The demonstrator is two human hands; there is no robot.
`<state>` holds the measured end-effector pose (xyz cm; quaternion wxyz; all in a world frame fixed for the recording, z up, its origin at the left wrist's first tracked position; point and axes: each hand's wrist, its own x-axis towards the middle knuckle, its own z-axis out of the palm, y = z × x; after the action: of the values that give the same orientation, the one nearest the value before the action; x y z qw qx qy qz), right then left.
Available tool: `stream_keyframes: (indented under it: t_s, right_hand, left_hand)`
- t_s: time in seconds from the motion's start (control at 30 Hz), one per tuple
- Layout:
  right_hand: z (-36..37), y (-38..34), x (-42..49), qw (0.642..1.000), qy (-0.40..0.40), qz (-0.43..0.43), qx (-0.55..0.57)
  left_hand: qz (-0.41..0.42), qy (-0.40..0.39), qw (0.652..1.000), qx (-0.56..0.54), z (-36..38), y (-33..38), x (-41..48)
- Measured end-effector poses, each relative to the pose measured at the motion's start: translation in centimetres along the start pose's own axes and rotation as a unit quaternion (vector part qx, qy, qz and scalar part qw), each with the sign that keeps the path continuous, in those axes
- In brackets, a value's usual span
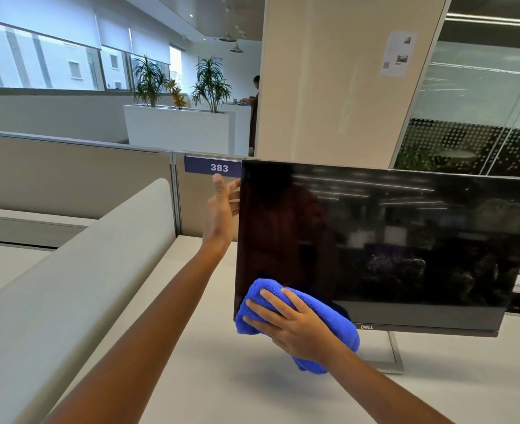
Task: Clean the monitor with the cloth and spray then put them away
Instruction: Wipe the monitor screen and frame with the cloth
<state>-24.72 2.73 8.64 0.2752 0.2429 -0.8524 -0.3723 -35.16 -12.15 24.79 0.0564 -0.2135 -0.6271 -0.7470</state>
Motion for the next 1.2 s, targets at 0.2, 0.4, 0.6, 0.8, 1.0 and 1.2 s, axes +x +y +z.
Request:
stream_keyframes:
  t_s: [0.2, 0.4, 0.6, 0.8, 1.0, 1.2]
  right_hand:
    - [-2.2, 7.7, 0.5, 0.995, 0.088, 0.022, -0.028]
    - [-6.4, 17.1, 3.3, 0.977, 0.135, 0.155, -0.052]
    - [-7.0, 20.0, 3.9, 0.927, 0.137, 0.341, 0.071]
    - [-4.8, 16.5, 2.9, 0.910, 0.185, 0.360, 0.086]
    - [-1.6, 10.9, 0.2, 0.936, 0.193, 0.286, 0.068]
    - [1.1, 4.4, -4.7, 0.985, 0.078, 0.144, 0.052]
  left_hand:
    - [0.014, -0.005, 0.995, 0.102, 0.7, 0.3, 0.3]
    - [0.205, 0.043, 0.914, 0.347, 2.4, 2.3, 0.3]
    - [0.264, -0.044, 0.850, 0.454, 4.3, 3.8, 2.0]
    - [0.271, -0.046, 0.856, 0.437, 5.0, 2.9, 1.8]
    - [0.257, -0.036, 0.867, 0.425, 5.3, 2.7, 2.0]
    - [0.261, -0.039, 0.854, 0.449, 5.5, 2.4, 1.8]
